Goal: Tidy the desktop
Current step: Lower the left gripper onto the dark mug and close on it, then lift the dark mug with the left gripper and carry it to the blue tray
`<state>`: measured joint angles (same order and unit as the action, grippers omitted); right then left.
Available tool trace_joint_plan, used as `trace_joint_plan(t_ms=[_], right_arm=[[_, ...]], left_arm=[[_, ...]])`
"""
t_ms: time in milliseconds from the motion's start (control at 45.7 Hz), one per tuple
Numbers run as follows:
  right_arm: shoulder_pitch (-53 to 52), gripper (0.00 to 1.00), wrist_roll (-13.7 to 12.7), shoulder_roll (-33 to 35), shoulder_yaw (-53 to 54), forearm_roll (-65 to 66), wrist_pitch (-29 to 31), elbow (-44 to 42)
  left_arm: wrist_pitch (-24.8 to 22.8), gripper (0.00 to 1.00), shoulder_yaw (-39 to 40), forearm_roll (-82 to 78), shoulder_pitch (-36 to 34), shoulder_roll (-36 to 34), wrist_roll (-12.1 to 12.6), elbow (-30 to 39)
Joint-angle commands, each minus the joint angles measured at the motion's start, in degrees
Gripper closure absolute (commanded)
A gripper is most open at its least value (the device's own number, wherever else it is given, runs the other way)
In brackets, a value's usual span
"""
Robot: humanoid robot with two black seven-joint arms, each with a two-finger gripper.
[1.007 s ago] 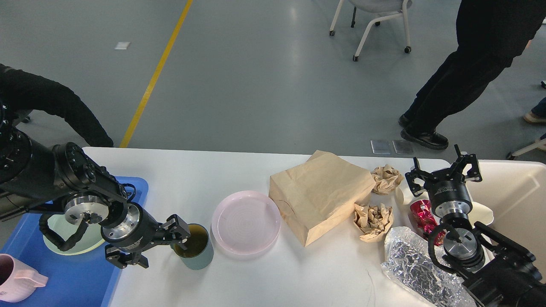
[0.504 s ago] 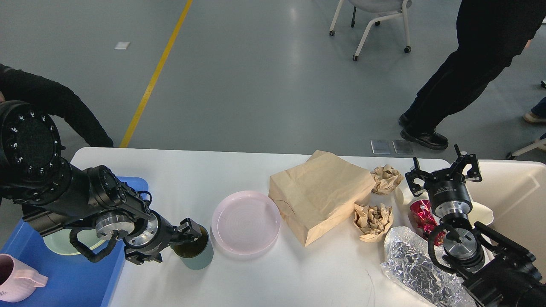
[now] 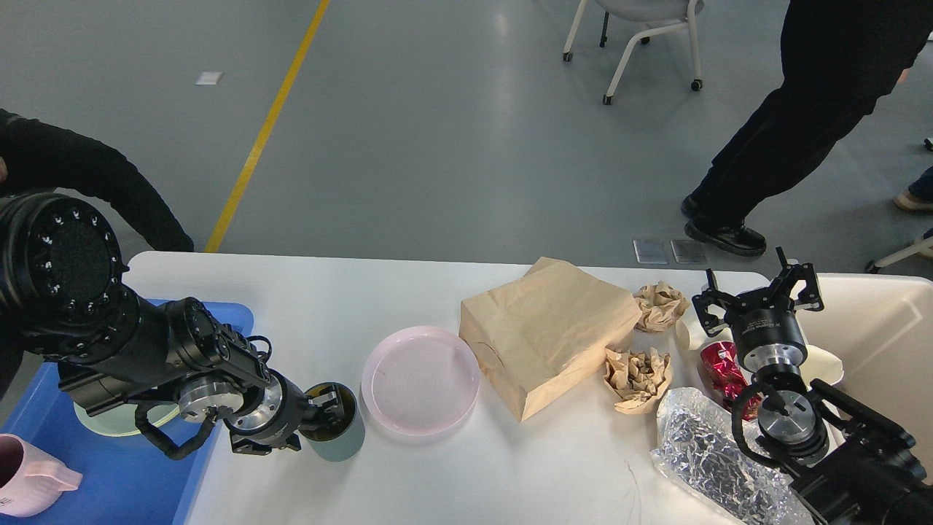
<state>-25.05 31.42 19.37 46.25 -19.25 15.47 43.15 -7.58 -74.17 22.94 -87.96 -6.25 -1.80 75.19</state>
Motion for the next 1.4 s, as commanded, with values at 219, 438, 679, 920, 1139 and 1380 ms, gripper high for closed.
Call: trace_joint_plan(t_ms=[219,438,679,920,1139,1380], right_arm=[[0.0,0.0,0.05,-0.03,-0.01,0.0,0.0,0.0],[0.0,0.0,0.05,-0.03,-0.01,0.0,0.0,0.0],[0.0,0.0,0.05,-0.03,0.07,0.0,0.0,0.0],[0.0,0.0,0.05,-0.03,0.07,0.0,0.0,0.0],[0.0,0.0,0.05,-0.03,0.07,0.0,0.0,0.0],[0.0,0.0,0.05,-0.03,-0.02,0.0,0.0,0.0]], left_arm=[[0.02,0.94,-0.36,-0.09,0.68,-0.08,0.66,-0.05],[-0.07,1.0,-0.36,-0.09,0.42,-0.43,1.45,0.22],[-1.47,1.0,-0.62,-2.2,-4.05,-3.76,1.45,3.55],[-6.04,1.0,-2.91,-10.54,-18.11,-5.44,5.05,13.83],[-25.44,1.0,-5.02,-12.31,-34.28,-6.93,5.94,16.65],[-41.03,1.0,-10.9,-12.83,-50.99,-9.04,3.91,17.79]])
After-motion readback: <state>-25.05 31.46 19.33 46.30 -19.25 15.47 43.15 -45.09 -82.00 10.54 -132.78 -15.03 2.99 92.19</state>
